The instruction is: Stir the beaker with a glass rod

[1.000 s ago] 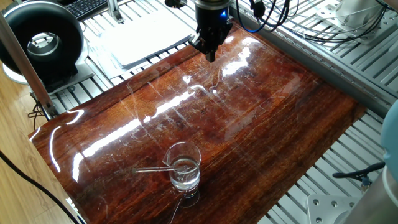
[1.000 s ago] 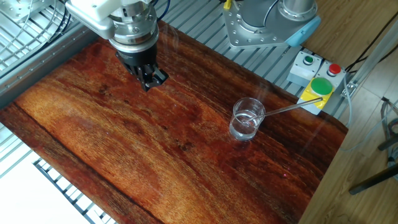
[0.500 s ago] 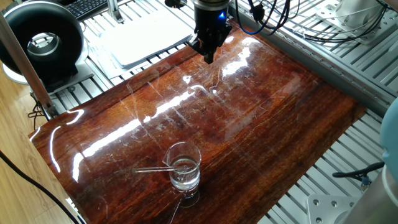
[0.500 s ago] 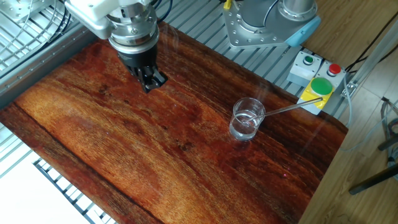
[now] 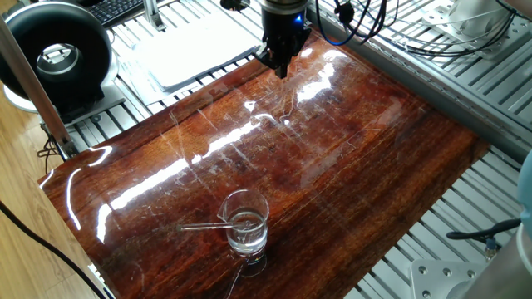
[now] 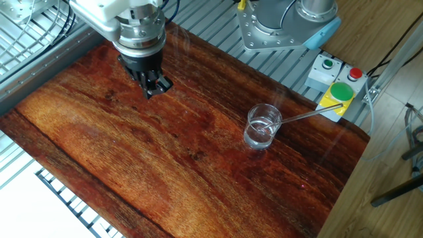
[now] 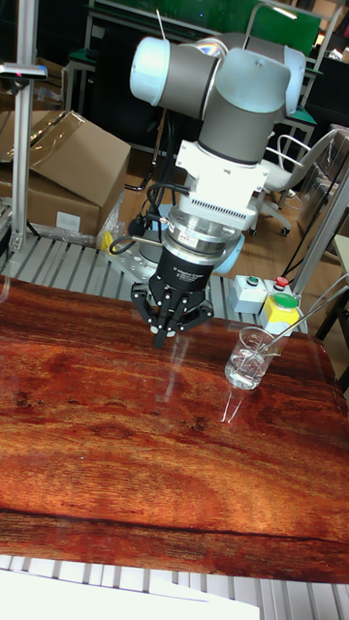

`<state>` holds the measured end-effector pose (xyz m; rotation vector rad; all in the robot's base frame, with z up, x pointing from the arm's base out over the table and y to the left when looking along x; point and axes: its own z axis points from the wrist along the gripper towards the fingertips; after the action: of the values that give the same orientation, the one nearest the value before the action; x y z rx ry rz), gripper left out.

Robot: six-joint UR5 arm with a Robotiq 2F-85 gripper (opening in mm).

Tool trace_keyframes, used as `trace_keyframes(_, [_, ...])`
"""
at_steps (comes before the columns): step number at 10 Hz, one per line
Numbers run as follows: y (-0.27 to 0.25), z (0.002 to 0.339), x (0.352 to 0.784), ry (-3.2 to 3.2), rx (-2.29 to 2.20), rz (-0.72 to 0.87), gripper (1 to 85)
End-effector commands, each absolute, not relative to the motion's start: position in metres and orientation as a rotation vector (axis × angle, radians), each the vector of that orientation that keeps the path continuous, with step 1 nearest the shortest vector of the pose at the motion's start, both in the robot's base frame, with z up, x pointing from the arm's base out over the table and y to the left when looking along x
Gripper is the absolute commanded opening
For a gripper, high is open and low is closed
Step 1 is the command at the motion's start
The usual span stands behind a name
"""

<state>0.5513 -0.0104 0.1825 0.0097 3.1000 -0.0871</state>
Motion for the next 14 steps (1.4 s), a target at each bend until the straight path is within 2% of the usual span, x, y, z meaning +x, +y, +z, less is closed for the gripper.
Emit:
trace_keyframes(1, [-0.016,0.179,0.55,3.092,-0.045,-0.099,1.0])
trace_keyframes(7, [-0.017,0.178,0.539,3.134,-0.079,-0.107,1.0])
trace_keyframes(11, [0.006,0.179,0.533,3.157,0.013,0.035,1.0])
trace_keyframes(12, [0.032,0.186,0.528,3.174,0.103,0.168,1.0])
trace_keyframes(14, [0.059,0.186,0.52,3.196,0.278,0.142,1.0])
